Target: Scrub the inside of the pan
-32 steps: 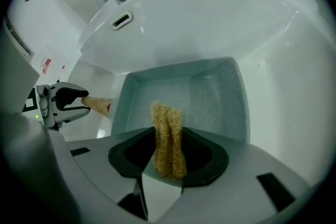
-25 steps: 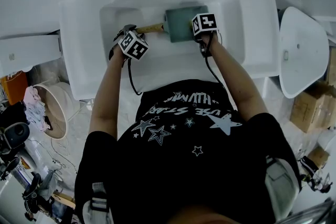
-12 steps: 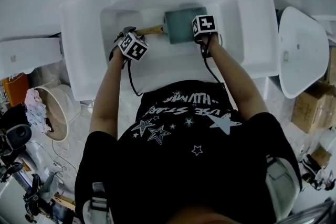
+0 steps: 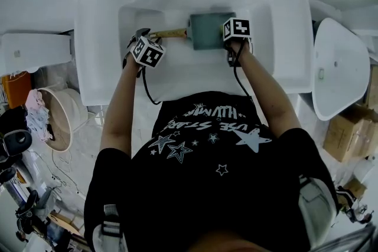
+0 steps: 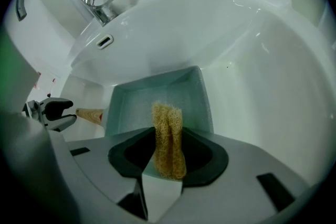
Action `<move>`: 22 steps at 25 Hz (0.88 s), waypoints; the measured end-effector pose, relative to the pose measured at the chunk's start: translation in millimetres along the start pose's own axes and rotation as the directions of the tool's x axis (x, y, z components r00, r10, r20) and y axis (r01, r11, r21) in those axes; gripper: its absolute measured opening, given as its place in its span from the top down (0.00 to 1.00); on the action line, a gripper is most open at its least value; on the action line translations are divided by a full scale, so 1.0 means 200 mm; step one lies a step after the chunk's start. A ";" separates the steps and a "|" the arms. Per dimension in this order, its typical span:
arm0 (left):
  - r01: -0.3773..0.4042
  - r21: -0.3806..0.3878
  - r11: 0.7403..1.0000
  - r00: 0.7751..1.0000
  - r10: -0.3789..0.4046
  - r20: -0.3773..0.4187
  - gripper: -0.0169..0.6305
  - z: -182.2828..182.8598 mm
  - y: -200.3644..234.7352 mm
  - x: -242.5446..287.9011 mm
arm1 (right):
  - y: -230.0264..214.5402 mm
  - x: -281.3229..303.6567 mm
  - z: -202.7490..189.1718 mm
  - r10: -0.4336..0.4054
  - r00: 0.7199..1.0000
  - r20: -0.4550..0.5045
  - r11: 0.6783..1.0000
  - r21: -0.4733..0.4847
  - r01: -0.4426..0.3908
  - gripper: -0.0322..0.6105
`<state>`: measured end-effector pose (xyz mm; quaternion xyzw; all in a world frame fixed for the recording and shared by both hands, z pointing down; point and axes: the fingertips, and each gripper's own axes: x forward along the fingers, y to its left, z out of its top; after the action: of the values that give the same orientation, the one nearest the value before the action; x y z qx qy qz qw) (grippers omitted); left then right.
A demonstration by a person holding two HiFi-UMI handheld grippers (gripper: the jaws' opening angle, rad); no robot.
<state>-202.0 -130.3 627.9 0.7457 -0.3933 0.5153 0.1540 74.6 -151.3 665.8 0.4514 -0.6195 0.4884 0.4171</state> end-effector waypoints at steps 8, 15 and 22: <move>-0.104 -0.097 0.990 0.993 0.109 0.050 0.67 0.01 0.02 -0.18 | 0.14 -0.10 0.07 0.179 0.980 0.082 0.984 -0.038 -0.176 0.71; -0.157 -0.258 0.953 0.974 0.193 0.120 0.67 0.11 -0.03 -0.35 | 0.22 -0.25 0.11 0.282 0.952 0.117 0.950 -0.172 -0.260 0.71; -0.115 -0.412 0.904 0.950 0.221 0.219 0.68 0.22 -0.22 -0.54 | 0.20 -0.39 0.06 0.308 0.946 0.102 0.913 -0.312 -0.264 0.71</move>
<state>-158.2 -84.0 521.2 0.7235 -0.5689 0.3344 0.2025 54.4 -145.9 579.8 0.3237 -0.7741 0.4114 0.3560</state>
